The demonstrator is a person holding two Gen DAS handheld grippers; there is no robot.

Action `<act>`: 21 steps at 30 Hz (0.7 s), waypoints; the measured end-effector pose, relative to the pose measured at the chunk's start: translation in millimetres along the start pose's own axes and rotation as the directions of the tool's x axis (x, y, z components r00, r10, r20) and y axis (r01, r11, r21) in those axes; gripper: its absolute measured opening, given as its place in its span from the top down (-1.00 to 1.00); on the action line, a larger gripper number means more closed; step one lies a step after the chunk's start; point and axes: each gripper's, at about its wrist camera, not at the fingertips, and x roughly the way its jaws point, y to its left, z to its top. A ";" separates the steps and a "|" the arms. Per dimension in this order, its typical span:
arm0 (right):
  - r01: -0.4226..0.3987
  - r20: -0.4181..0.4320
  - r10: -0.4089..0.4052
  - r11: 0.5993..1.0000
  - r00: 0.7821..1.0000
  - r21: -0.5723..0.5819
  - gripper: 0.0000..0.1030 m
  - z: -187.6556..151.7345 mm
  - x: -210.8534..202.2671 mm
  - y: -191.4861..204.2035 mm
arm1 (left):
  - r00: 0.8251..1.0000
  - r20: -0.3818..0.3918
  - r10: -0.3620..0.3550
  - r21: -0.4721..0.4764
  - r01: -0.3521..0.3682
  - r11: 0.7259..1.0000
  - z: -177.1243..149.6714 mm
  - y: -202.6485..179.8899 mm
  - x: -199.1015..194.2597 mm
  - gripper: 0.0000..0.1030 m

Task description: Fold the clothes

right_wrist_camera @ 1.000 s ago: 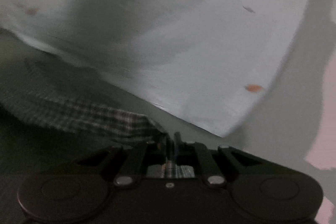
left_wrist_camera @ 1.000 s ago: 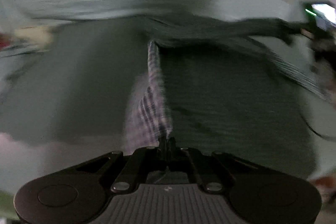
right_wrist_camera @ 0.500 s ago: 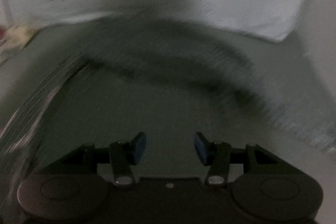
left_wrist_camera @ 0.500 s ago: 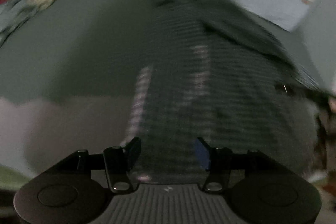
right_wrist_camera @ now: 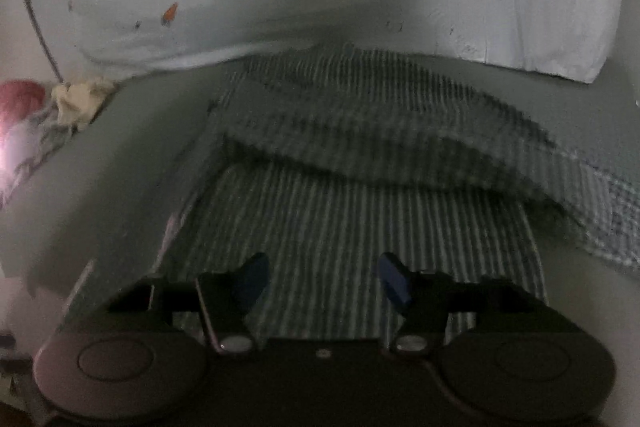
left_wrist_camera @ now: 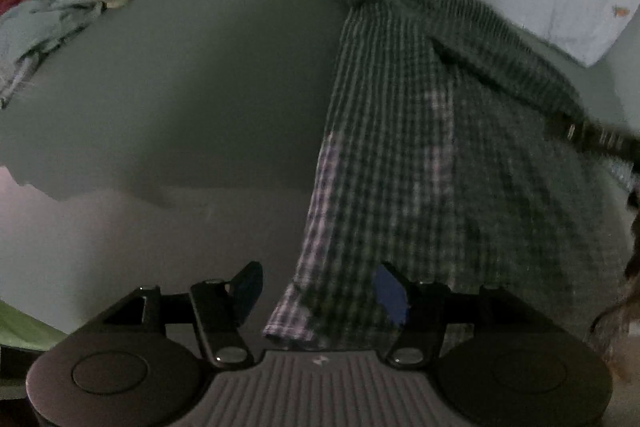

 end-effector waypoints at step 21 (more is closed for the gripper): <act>-0.078 -0.140 0.066 0.994 0.988 -0.076 -0.21 -28.1 30.9 23.3 | 0.978 -0.161 -0.131 -0.323 0.073 0.944 -70.1 69.8 16.0 0.80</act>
